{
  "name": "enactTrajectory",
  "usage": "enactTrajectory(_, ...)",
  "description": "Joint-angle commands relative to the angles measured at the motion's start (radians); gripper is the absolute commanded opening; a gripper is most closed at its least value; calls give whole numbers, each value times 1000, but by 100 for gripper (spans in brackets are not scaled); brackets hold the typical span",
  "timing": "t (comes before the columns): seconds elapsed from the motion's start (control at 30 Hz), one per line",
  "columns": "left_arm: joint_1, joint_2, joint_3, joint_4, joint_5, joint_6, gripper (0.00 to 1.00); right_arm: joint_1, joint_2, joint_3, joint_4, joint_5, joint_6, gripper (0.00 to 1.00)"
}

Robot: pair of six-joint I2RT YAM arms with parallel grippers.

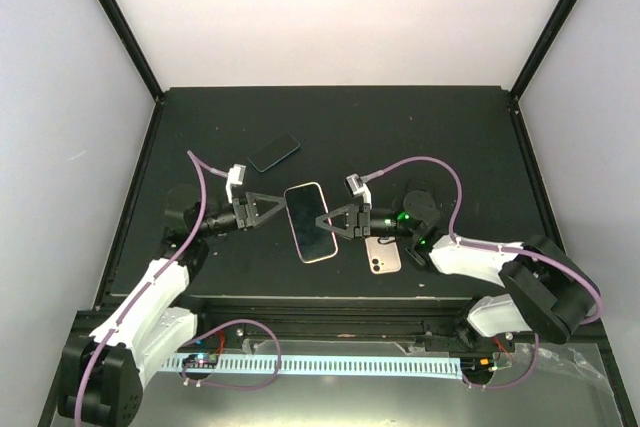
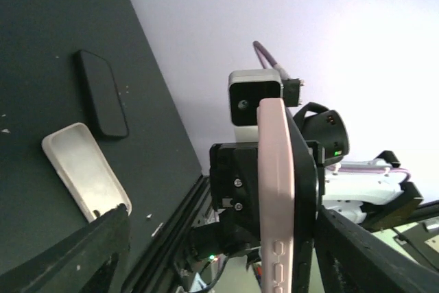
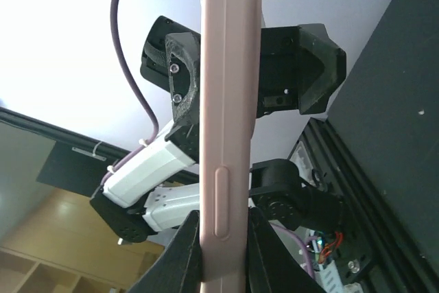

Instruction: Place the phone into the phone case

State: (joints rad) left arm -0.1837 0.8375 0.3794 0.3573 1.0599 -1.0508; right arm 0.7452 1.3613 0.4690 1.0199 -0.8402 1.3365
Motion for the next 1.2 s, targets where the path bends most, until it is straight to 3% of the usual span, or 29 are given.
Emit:
enactTrajectory(0.0, 4, -8, -9, 166, 41, -94, 71, 3, 14, 3, 193, -24, 87, 13)
enactTrajectory(0.27, -4, 28, -31, 281, 41, -174, 66, 25, 74, 6, 264, -18, 127, 13)
enactTrajectory(0.53, -6, 37, -26, 255, 15, -181, 26, 29, 101, 4, 278, -16, 138, 13)
enactTrajectory(0.73, -5, 48, -9, 156, 4, -146, 2, 28, 101, 2, 230, -7, 109, 18)
enactTrajectory(1.0, -5, 41, 44, -42, -18, -43, 3, 28, 105, 1, 140, 20, 74, 16)
enactTrajectory(1.07, -5, 42, 55, -66, -16, -34, 7, 29, 107, -2, 142, 35, 83, 15)
enactTrajectory(1.17, -5, 41, 58, -71, -15, -43, 20, 29, 106, -8, 167, 76, 115, 14)
